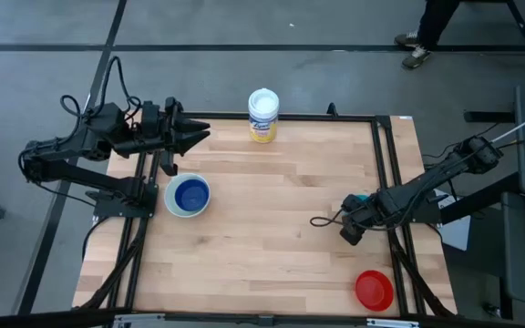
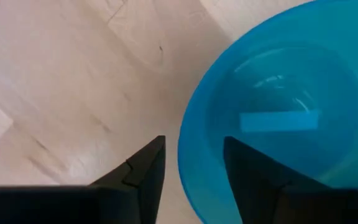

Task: Nest bowls inside each other
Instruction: Stack the light blue bowl on top of the blue bowl

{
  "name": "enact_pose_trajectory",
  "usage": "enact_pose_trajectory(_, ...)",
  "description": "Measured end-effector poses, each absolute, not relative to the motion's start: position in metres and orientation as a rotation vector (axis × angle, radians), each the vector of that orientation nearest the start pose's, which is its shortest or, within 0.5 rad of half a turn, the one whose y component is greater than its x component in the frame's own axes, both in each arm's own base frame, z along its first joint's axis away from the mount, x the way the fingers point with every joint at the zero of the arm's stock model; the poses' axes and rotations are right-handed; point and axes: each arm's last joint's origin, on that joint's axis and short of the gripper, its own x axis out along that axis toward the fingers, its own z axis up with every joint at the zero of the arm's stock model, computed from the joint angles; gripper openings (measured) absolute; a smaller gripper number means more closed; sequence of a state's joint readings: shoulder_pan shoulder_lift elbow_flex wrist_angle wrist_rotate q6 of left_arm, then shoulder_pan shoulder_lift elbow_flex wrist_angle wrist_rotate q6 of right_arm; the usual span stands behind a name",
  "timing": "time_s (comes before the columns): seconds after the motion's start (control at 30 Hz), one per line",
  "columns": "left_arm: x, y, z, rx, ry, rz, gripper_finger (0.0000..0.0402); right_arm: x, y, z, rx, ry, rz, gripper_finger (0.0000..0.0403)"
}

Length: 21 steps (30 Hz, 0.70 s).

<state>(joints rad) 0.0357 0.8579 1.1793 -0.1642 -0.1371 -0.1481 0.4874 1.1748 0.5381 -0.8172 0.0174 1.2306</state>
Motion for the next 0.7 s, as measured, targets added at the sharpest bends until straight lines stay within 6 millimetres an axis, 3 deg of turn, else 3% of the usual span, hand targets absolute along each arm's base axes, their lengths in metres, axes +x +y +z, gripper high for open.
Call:
enact_pose_trajectory(0.13, 0.148, 0.010, 0.454, -0.179, -0.176, 0.202, 0.0074, 0.150, 0.070, 0.157, 0.663, 1.343, -0.555, 0.0080)
enact_pose_trajectory(0.23, 0.140, 0.011, 0.449, -0.178, -0.121, 0.229, 0.0060, 0.168, 0.069, 0.174, 0.658, 1.212, -0.507, 0.0016)
enact_pose_trajectory(0.47, 0.124, 0.010, 0.426, -0.196, 0.121, 0.245, 0.0032, 0.224, 0.057, 0.250, 0.677, 0.787, -0.342, 0.0005)
enact_pose_trajectory(0.6, 0.121, 0.009, 0.418, -0.219, 0.203, 0.214, 0.0037, 0.253, 0.053, 0.307, 0.654, 0.445, -0.028, 0.0003)
enact_pose_trajectory(0.7, 0.125, 0.008, 0.414, -0.246, 0.256, 0.156, 0.0049, 0.262, 0.049, 0.344, 0.630, 0.183, 0.258, 0.0003)
